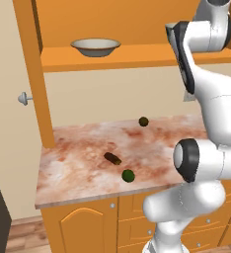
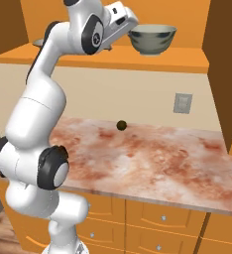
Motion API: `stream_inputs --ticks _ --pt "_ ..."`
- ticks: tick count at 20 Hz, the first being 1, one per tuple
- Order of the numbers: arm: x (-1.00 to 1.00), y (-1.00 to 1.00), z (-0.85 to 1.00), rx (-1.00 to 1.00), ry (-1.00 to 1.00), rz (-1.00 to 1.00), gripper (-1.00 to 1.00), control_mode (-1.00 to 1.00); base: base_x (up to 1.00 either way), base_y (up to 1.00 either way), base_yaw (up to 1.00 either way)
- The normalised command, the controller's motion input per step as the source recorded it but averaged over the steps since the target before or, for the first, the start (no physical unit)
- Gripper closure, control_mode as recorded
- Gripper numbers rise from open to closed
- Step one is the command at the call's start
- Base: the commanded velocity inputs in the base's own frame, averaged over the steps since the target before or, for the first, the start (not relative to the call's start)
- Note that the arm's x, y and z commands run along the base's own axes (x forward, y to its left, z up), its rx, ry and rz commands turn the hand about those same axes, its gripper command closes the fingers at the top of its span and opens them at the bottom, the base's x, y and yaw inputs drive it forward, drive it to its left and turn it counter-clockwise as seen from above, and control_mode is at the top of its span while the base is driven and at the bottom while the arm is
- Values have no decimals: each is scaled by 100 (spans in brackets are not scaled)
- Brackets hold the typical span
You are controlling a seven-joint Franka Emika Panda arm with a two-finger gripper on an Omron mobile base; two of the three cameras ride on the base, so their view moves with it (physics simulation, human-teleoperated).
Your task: Pick both bowls and place them on the counter. Then place the sweet potato in one bowl and place the lime in the other bowl.
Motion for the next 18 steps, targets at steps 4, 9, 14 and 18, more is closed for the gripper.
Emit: stream_inputs --ticks 4,9,14,18 --pt "13 -10 -6 0 -4 8 -100 -100 0 0 0" --pt "23 -8 9 -3 -2 1 -100 -100 0 0 0" --pt "28 -2 3 -8 0 0 -100 -100 0 0 0" --pt "39 -6 1 -9 0 0 -100 -100 0 0 0"
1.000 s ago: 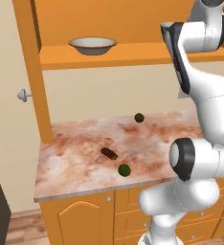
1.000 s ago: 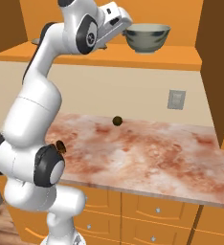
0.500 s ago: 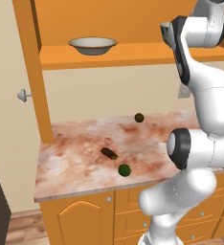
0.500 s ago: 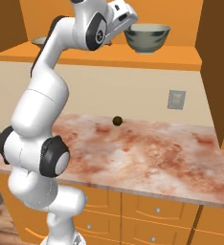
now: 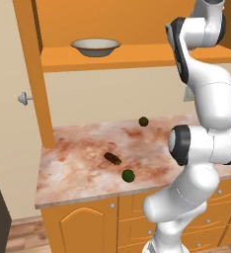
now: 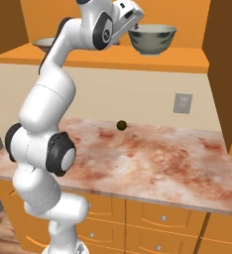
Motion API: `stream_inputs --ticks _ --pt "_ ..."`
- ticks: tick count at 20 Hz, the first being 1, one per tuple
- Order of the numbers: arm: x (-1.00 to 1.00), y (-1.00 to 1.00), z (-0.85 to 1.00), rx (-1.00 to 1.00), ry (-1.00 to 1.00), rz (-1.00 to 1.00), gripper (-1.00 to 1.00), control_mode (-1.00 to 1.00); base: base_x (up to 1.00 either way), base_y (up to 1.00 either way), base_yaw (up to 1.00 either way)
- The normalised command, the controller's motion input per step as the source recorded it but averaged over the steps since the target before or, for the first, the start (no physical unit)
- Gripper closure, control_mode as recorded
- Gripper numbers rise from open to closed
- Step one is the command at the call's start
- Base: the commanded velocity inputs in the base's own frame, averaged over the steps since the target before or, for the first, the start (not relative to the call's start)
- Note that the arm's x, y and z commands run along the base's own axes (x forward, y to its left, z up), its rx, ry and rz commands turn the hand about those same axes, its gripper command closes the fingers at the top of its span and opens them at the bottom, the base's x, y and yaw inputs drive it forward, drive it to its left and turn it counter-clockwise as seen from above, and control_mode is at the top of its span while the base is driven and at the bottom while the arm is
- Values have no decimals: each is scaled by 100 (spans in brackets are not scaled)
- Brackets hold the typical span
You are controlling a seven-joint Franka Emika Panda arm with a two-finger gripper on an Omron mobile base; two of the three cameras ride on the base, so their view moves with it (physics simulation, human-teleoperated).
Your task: Pick both bowls and place them on the counter. Then place the sweet potato in one bowl and place the lime in the other bowl.
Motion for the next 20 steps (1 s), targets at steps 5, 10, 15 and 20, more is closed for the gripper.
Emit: stream_inputs --ticks 5,10,15,20 --pt "35 -11 0 -5 1 1 -100 -100 0 0 0" --pt "22 -3 0 -2 6 1 -100 -100 0 0 0" --pt "13 0 0 -2 11 0 -100 -100 0 0 0" --pt "15 -1 0 -4 8 2 -100 -100 0 0 0"
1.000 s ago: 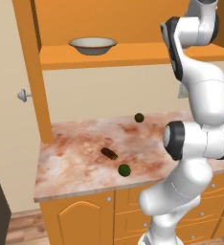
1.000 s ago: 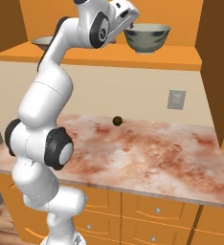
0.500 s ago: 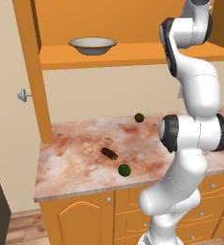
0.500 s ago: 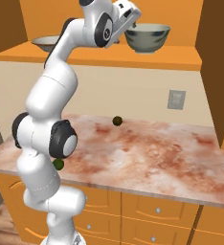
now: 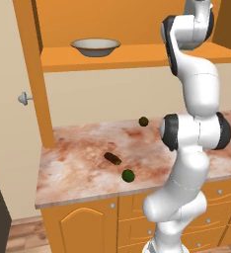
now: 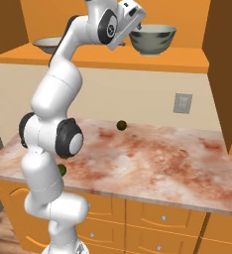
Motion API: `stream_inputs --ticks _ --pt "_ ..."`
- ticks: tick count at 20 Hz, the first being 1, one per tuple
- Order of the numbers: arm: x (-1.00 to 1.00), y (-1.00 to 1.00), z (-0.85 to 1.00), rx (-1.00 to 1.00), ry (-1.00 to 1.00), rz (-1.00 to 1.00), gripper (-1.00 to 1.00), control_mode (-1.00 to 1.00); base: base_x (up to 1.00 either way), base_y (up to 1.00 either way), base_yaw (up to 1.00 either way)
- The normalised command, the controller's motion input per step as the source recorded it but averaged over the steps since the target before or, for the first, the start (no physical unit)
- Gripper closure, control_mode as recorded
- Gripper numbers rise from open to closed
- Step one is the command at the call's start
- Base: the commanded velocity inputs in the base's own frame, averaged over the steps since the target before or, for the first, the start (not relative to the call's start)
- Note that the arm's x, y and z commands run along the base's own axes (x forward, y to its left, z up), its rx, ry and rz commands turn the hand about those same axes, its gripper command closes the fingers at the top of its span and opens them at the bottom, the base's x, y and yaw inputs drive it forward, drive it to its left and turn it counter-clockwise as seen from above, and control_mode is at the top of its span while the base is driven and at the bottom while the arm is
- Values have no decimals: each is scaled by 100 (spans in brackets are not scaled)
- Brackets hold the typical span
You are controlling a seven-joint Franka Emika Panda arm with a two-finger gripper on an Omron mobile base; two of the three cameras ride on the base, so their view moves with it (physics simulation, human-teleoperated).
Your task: Pick both bowls and place them on the counter. Then place the sweet potato in one bowl and place the lime in the other bowl.
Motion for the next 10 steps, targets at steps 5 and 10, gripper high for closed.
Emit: stream_inputs --ticks 5,10 --pt "15 -7 0 -4 1 5 -100 -100 0 0 0" --pt "14 -7 -1 -2 0 7 -100 -100 0 0 0"
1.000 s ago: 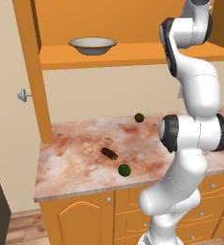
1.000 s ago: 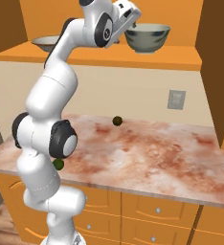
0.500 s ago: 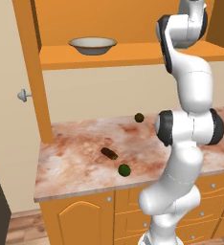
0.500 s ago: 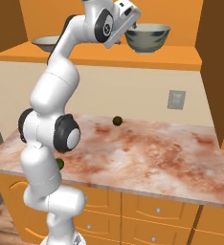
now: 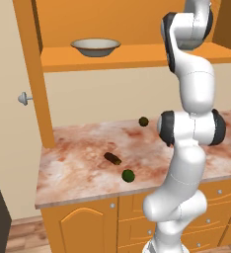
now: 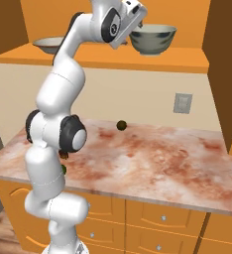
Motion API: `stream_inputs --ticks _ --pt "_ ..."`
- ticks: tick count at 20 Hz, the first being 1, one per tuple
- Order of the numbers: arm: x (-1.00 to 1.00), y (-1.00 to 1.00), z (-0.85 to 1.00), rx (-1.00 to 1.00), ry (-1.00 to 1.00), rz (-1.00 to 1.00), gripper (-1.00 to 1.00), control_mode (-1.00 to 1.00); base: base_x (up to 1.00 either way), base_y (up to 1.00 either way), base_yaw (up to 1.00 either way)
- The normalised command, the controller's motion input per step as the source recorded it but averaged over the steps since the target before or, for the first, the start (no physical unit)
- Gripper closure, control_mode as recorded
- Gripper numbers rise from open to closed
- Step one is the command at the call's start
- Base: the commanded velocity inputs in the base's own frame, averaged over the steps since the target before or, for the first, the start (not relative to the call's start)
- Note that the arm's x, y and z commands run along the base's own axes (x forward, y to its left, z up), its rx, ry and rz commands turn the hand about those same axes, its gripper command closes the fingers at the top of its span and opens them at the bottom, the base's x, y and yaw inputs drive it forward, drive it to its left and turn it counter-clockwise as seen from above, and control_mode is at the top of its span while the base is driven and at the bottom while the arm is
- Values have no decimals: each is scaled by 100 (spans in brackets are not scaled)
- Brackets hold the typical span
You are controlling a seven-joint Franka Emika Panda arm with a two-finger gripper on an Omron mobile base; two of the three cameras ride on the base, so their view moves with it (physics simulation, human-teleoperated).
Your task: Pick both bowls and place them on the counter. Then place the sweet potato in one bowl and place the lime in the other bowl.
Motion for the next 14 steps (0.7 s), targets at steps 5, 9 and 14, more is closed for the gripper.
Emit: stream_inputs --ticks 5,9,14 --pt "16 -5 -7 -2 3 7 -100 -100 0 0 0" --pt "17 0 -7 -3 8 5 -100 -100 0 0 0" --pt "14 -3 0 -4 4 1 -100 -100 0 0 0"
